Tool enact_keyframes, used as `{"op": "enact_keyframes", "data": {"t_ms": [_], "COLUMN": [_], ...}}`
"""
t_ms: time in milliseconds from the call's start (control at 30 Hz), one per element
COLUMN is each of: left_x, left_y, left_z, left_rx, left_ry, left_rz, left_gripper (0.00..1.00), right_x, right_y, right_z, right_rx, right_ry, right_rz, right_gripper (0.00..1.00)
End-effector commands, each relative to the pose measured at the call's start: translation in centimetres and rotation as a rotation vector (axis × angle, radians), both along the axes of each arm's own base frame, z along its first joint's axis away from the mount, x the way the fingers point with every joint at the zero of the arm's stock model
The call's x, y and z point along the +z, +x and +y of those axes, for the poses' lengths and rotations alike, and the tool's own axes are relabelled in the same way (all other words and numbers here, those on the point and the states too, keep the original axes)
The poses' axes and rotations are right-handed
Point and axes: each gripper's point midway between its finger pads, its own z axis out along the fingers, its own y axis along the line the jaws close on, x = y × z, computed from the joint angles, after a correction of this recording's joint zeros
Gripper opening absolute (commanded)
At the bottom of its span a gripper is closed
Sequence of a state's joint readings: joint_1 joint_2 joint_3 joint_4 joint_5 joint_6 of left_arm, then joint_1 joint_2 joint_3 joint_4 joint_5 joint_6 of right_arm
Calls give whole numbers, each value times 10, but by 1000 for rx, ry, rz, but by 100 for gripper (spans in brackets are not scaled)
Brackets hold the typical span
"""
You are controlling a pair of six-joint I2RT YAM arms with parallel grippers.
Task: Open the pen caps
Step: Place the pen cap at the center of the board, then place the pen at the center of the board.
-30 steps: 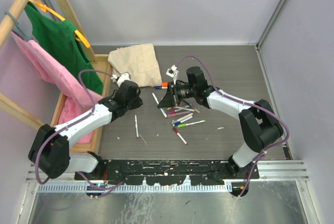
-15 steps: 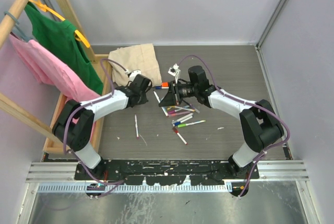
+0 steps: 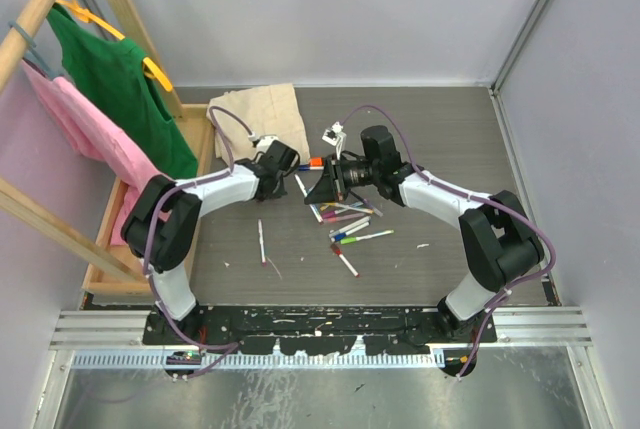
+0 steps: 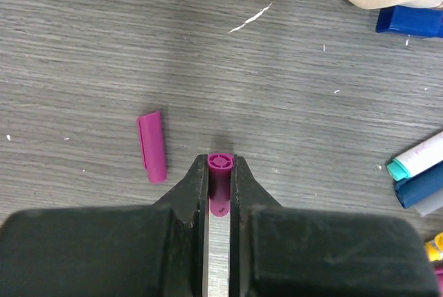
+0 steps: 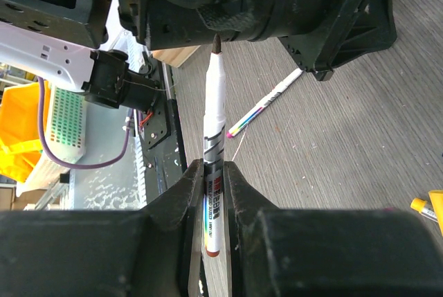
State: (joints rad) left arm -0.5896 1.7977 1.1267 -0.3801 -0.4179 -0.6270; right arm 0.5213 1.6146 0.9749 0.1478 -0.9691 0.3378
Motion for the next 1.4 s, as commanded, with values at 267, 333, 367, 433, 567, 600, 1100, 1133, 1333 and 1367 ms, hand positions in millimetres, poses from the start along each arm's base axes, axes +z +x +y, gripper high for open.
{"op": "enact_keyframes", "data": {"t_ms": [267,333,367,433,567,600,1100,1133,1333,1367], "left_x": [-1,-2,-2,-3,0,2,81,85,121,128], "left_y": [16,17,17,17,16,15,-6,-9,-42,-48], "left_z": [5,5,5,6,4,3,1,4,3,4], "left_rx": [20,22,22,23,19,17,-25,-25,-165,-179], "left_ry": [58,58,59,59,43,37,-143,-145,-287,-318], "left_rz": [-24,-21,-20,-18,-17,-18,-177,-187,-335,-374], "left_gripper": [14,18,19,24,27,28,37,37,51,56], "right_x": [32,31,31,30,30,30,38,39,35,33], "right_y": [8,9,9,9,9,9,-1,-3,-11,-12], "right_z": [2,2,2,2,2,2,-1,-1,2,4], "right_rx": [3,3,3,1,1,1,16,18,30,33], "right_ry": [52,52,51,51,51,51,95,103,124,122], "right_rz": [-91,-87,-86,-84,-83,-82,-95,-99,-92,-89], "right_gripper": [5,5,5,5,5,5,5,5,5,5]}}
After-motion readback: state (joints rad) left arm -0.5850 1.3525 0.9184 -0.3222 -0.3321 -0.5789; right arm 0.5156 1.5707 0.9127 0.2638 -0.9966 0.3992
